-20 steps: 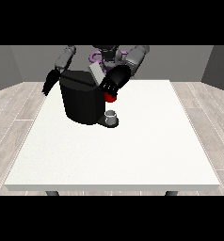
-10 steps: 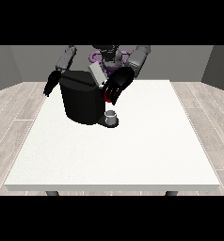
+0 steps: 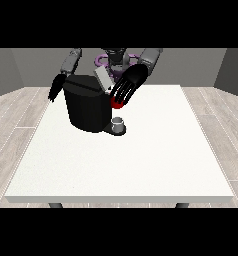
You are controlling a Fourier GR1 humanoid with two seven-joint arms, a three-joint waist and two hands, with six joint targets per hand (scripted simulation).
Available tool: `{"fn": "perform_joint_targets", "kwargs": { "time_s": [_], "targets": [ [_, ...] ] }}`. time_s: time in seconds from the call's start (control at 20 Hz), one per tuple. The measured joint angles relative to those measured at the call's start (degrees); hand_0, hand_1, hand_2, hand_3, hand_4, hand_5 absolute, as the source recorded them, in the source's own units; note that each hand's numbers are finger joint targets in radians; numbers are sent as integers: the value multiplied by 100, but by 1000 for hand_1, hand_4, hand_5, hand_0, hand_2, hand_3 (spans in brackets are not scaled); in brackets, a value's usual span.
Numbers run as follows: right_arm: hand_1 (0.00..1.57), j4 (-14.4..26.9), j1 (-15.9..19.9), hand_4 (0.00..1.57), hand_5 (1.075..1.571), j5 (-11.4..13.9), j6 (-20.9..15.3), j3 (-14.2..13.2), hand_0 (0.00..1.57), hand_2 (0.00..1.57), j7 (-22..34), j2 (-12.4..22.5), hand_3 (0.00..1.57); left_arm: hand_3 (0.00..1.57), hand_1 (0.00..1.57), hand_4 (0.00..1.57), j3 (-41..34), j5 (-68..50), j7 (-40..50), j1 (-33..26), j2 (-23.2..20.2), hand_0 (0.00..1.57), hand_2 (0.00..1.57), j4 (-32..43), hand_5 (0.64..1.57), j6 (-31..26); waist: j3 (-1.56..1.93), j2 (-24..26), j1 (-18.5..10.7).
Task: Insert the coffee pod into the coffee machine and close the lid
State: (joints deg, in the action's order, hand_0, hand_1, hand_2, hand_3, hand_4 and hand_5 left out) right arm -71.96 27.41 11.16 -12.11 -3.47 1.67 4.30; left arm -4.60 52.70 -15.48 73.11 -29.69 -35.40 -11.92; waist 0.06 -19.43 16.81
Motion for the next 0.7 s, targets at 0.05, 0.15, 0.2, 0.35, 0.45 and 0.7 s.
{"fn": "perform_joint_targets", "kwargs": {
  "time_s": [0.05,0.15,0.2,0.35,0.45,0.7],
  "targets": [
    [0,78,-65,0,1571,-56,42,-59,0,0,-46,33,0,60,0,0,5,-7,40,-70,60,0,0,-18,1571,-12,0,95,-73],
    [0,169,-181,0,1571,-64,25,-87,0,0,-31,24,0,52,0,0,-2,-51,95,-206,191,0,0,-18,1571,-70,-1,311,-199],
    [0,217,-251,0,1571,-103,63,-116,0,0,-26,38,0,0,0,0,17,-61,130,-330,304,0,0,-31,1571,-66,-2,450,-274],
    [0,401,-580,0,1571,-138,41,-158,0,0,-196,-13,0,0,0,0,63,-129,203,-631,590,0,177,-101,1571,-178,-3,857,-516],
    [0,483,-795,0,1571,-181,84,-192,0,0,-321,-2,0,0,0,0,17,-239,166,-877,737,0,130,-157,1571,-175,-4,1082,-673],
    [0,555,-1342,0,1571,-262,137,-274,0,0,-419,25,0,0,0,467,-750,-1289,-107,-1608,1488,0,0,-171,1571,-155,-15,1811,-1087]
  ]
}}
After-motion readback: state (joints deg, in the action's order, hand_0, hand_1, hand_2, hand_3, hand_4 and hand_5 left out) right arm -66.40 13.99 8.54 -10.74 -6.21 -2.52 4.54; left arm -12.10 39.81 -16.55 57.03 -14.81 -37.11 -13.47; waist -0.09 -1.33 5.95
